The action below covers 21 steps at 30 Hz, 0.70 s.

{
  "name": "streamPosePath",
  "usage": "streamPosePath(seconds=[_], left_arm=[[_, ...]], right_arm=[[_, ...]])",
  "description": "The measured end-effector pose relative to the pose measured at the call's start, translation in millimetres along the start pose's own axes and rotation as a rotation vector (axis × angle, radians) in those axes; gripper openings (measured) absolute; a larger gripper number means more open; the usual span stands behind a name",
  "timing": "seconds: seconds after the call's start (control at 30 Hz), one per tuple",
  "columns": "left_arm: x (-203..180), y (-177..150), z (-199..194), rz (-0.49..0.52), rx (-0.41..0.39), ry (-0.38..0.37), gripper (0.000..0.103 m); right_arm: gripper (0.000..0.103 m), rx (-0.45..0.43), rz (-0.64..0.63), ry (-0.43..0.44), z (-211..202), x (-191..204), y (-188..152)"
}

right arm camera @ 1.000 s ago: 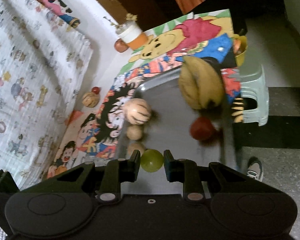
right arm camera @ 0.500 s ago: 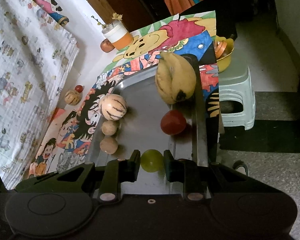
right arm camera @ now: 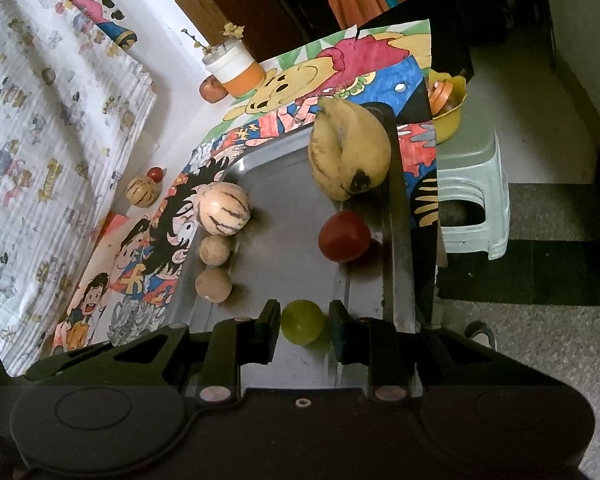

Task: Organize fruits
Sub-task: 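Carry the grape with the right tool while the left tool carries its grape over the tray, then lower both tools and open them to drop the green grapes onto the tray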

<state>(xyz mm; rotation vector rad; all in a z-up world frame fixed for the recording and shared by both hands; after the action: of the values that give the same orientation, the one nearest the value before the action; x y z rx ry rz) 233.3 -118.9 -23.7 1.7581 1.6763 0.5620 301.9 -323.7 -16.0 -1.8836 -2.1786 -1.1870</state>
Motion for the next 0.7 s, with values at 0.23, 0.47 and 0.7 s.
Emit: streamPosePath(seconds=[0.23, 0.47, 0.7], left_arm=[[13.2, 8.5, -21.6, -0.086, -0.050, -0.038, 0.038], [25.7, 8.7, -46.2, -0.131, -0.087, -0.049, 0.065], [30.0, 5.2, -74.9, -0.106, -0.154, -0.022, 0.101]], right_arm=[[0.039, -0.026, -0.028, -0.002, -9.8, 5.0, -3.3], [0.057, -0.087, -0.090, -0.034, -34.9, 18.6, -10.6], [0.083, -0.142, -0.177, -0.075, -63.0, 46.5, -26.7]])
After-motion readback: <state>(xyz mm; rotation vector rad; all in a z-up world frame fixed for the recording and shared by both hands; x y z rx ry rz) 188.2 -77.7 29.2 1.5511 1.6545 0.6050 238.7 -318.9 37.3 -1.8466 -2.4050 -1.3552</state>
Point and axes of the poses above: each gripper's, at about its wrist camera, not at the fingertips, and z roughly the way its jaws point, x to its left, y to its top, the point moved 2 cm from there along z, roughly the way its jaws point
